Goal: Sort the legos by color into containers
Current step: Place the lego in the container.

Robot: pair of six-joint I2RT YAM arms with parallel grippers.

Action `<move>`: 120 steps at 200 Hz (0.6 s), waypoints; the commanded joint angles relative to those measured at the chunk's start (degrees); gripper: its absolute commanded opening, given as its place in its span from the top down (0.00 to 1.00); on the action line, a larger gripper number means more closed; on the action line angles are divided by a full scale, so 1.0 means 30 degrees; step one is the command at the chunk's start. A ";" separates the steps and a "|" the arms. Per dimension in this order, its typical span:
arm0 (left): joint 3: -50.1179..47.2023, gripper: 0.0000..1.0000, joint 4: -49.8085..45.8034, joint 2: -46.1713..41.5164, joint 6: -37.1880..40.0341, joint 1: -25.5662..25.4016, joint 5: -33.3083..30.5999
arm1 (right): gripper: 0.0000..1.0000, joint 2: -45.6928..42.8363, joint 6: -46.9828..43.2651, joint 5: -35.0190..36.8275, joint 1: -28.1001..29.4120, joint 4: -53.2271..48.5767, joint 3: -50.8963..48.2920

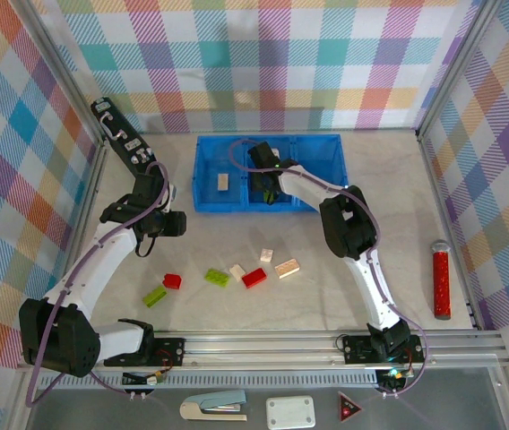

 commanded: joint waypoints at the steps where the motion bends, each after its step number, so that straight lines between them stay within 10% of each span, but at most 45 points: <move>1: 0.0186 0.46 0.0258 0.0052 0.0110 0.0304 0.0216 | 0.32 0.0552 0.0186 -0.0352 -0.0060 -0.0016 0.0498; 120: 0.0197 0.46 0.0326 0.0026 0.0093 0.0304 0.0274 | 0.22 -0.0261 0.0012 -0.0327 -0.0090 -0.0206 0.0502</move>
